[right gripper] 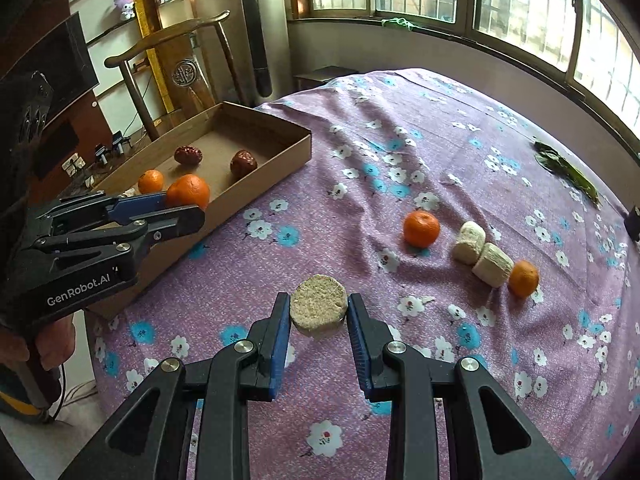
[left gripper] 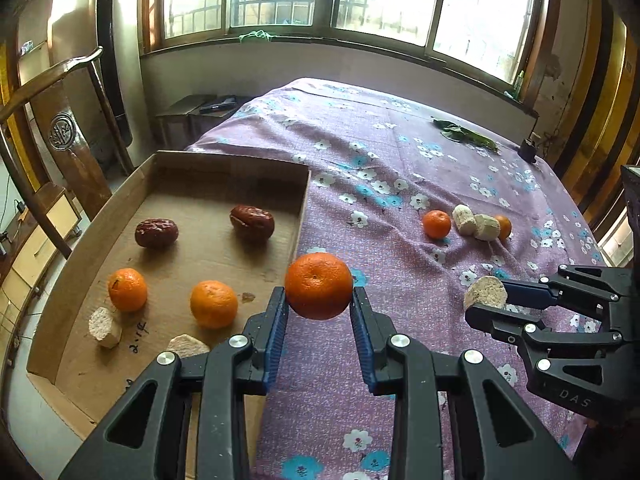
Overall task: Organize fruits
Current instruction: 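Carry the held orange and yam slice over the cardboard box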
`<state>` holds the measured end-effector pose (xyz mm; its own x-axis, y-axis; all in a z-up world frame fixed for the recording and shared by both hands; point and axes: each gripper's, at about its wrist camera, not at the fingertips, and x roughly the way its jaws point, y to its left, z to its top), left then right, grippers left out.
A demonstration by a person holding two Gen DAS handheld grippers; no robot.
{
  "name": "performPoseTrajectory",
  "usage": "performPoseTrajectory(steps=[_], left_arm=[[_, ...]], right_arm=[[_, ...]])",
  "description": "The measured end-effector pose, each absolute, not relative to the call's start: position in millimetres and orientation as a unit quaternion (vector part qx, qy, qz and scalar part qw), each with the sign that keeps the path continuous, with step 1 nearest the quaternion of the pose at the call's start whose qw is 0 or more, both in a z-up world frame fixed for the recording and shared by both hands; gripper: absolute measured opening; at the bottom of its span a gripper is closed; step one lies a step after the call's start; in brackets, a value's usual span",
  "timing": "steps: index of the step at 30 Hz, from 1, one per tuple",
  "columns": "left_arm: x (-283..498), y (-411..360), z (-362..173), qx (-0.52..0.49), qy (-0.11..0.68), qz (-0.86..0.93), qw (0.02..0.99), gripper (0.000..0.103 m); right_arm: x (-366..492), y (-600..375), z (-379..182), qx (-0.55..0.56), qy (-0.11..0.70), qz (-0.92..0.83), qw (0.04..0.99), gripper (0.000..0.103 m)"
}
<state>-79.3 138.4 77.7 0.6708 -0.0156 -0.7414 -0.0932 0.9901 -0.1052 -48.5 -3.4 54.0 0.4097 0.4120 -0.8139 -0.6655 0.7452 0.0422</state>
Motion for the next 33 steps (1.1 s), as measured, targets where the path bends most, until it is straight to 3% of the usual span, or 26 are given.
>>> performPoseTrajectory(steps=[33], left_arm=[[-124.4,246.3,57.8,-0.097,0.42,0.121,0.894,0.031]], right_arm=[[-41.2,131.5,46.1,-0.223,0.426,0.414,0.773,0.031]])
